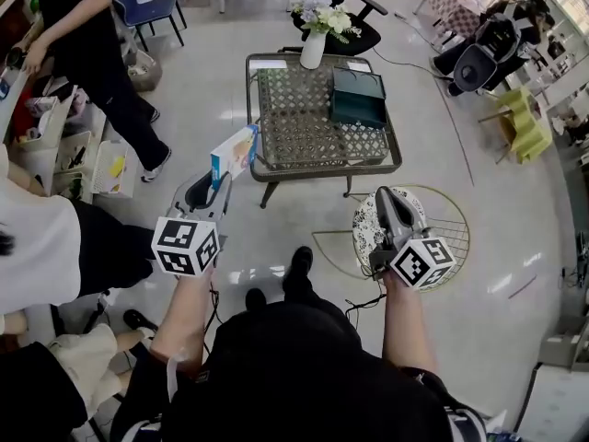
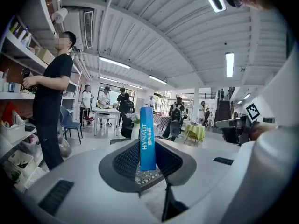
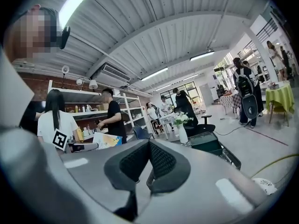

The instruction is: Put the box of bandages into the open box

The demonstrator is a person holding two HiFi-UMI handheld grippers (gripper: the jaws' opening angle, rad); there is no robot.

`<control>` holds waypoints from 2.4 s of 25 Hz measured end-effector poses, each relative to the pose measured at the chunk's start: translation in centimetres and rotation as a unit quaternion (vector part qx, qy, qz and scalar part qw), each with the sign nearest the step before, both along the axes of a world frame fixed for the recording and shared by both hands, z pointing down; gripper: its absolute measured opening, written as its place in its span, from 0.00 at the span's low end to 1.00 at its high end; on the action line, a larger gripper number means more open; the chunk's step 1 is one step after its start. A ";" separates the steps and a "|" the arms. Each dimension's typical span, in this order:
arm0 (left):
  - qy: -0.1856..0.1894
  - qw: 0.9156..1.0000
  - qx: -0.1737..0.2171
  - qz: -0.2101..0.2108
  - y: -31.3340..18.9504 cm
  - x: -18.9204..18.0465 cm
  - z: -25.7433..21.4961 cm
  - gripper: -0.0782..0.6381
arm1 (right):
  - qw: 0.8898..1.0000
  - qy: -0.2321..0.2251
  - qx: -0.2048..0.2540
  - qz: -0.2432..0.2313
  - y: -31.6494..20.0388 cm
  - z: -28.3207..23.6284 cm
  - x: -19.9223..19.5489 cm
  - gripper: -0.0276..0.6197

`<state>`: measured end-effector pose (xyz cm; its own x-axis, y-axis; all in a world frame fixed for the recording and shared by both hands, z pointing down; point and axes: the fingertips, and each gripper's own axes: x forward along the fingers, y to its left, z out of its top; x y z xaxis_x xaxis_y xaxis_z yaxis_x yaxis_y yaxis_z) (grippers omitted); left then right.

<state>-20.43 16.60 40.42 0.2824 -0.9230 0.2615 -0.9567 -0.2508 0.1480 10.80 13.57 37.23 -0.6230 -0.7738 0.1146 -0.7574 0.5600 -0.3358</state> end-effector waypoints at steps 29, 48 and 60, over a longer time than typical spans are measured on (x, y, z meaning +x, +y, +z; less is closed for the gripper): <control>-0.036 0.999 0.005 0.028 -20.7 10.2 -3.2 0.23 | 0.998 -0.059 -0.022 -0.021 -20.0 2.7 7.1 0.06; 0.000 0.992 -0.006 0.124 -35.4 -2.8 -0.1 0.23 | 0.997 -0.012 -0.058 0.039 -30.3 3.5 -8.8 0.06; 0.033 0.987 -0.029 0.157 -40.2 -1.3 1.9 0.23 | 0.993 0.005 -0.078 0.086 -33.3 3.7 -6.4 0.06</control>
